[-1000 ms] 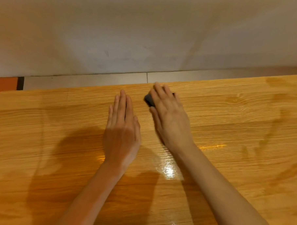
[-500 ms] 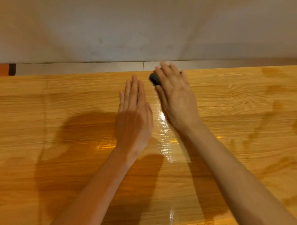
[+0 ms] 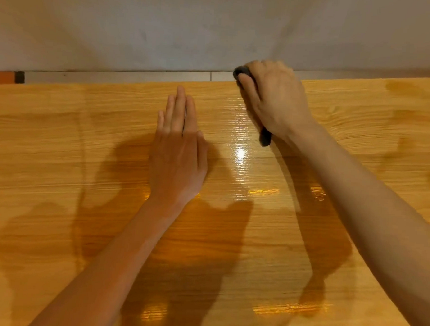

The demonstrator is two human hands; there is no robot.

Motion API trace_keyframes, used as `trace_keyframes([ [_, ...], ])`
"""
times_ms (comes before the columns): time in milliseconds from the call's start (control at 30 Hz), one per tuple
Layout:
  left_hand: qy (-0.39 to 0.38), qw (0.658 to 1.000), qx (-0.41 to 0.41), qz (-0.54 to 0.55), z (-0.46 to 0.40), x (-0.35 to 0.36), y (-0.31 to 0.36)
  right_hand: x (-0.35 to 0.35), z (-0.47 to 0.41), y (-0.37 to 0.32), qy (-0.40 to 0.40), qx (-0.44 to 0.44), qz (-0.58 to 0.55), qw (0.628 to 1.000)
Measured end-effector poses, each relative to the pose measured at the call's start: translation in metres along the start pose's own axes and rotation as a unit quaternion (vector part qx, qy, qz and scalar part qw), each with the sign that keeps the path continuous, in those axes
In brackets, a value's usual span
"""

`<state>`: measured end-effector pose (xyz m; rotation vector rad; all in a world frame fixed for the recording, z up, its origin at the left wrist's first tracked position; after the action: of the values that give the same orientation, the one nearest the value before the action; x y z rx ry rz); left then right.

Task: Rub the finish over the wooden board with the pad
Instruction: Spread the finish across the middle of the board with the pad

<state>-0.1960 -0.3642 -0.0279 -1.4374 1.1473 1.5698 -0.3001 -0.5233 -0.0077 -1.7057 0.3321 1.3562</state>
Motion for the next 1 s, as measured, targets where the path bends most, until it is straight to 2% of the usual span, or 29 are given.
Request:
trace_keyframes([
  [133, 0.003, 1.000, 0.001, 0.003, 0.000, 0.000, -0.002, -0.043, 0.028, 0.066, 0.059, 0.095, -0.003, 0.994],
  [233, 0.008, 1.000, 0.002, -0.002, 0.000, -0.001, -0.003, -0.033, 0.028, 0.065, 0.074, 0.124, -0.009, 0.989],
  [333, 0.020, 1.000, 0.003, -0.002, 0.001, -0.002, 0.000, -0.018, 0.048, 0.038, 0.069, 0.095, -0.031, 0.993],
  [533, 0.048, 0.999, 0.008, 0.004, 0.002, -0.002, 0.002, -0.001, 0.151, 0.001, 0.019, 0.039, -0.043, 0.998],
  [600, 0.058, 0.998, 0.009, 0.007, 0.003, -0.003, 0.002, -0.004, 0.130, 0.006, 0.007, 0.031, -0.035, 0.999],
  [733, 0.064, 0.998, 0.002, 0.009, 0.004, -0.001, 0.001, -0.012, 0.039, 0.027, 0.044, 0.072, -0.014, 0.996],
  [800, 0.068, 0.998, 0.000, 0.011, 0.004, 0.000, 0.000, -0.008, 0.036, 0.025, 0.054, 0.078, -0.017, 0.995],
  [900, 0.072, 0.997, -0.001, 0.014, 0.004, 0.001, 0.000, 0.002, 0.103, 0.003, 0.045, 0.051, -0.029, 0.997],
  [1000, 0.067, 0.998, -0.001, 0.015, 0.004, 0.000, -0.001, 0.013, 0.175, -0.019, 0.003, 0.001, -0.048, 0.999],
])
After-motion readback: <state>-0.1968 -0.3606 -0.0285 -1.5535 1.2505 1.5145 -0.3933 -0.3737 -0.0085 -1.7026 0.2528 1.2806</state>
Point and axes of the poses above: each hand's wrist, its own z-axis away from the middle knuckle, its own x-axis out of the palm, y = z × x, the point moved 5 cm from there along -z, towards the middle knuckle, and after that the axes turned 12 degrees about -z, right-handed, at the moved point
